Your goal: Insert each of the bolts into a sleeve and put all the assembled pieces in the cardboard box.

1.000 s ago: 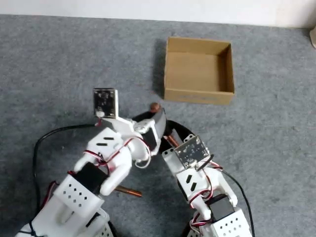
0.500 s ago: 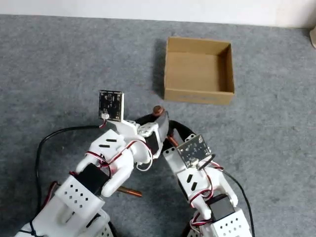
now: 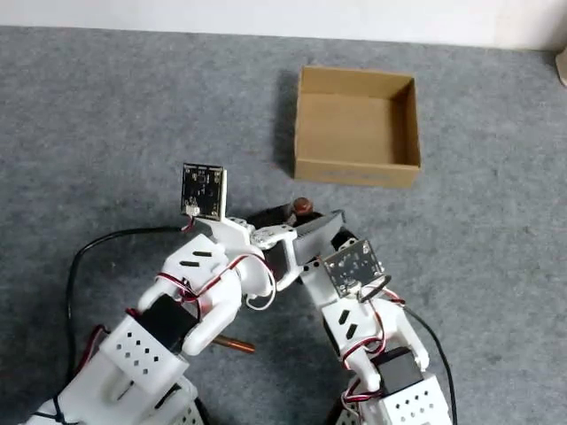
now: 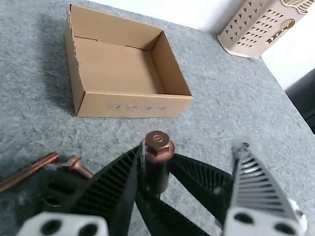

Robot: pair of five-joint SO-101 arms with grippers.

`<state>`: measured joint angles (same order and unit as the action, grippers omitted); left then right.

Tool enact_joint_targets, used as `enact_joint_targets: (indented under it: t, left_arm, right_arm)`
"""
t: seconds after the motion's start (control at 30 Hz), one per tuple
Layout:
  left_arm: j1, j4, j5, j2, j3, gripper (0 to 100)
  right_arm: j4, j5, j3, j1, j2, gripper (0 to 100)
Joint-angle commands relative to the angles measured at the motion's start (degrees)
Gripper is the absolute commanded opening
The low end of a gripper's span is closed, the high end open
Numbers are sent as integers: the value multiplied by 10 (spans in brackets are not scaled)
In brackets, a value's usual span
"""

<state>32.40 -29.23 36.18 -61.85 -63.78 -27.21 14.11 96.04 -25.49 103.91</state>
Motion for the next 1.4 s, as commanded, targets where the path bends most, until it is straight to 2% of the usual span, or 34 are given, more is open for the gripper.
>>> enact_joint_targets:
  t: [0.0,0.2,0.3,0.4,0.47,0.53,0.6,0.73,0.8,0.9,1.03,1.27,1.37]
  left_arm:
    - [-4,10,-1,-5,10,270]
    - [-38,8,18,-15,21,267]
    - [-70,-60,83,-80,49,267]
    - [-93,-121,76,-164,61,266]
    - [-112,-116,76,-205,37,244]
    - [-134,-76,75,-216,-12,149]
    - [-153,20,59,-208,-65,8]
    - [-192,193,40,-156,-138,40]
    - [-224,215,38,-118,-140,20]
    - [-247,215,-20,-51,-116,7]
    - [-249,215,-55,56,-74,7]
    - [-252,215,-56,230,7,7]
    - [-265,215,-55,284,37,7]
  right_arm:
    - [22,-4,64,5,13,4]
    - [22,-4,64,6,13,4]
    - [22,-3,64,6,13,4]
    - [23,19,64,6,13,4]
    - [23,18,63,6,11,4]
    - [23,18,63,7,8,4]
    - [20,18,60,25,7,4]
    - [-27,17,12,57,7,4]
    - [-70,17,-33,57,6,4]
    - [-97,17,-97,70,-15,4]
    - [-95,17,-221,111,-153,4]
    - [-98,19,-573,157,-594,4]
    - [-137,19,-759,170,-793,4]
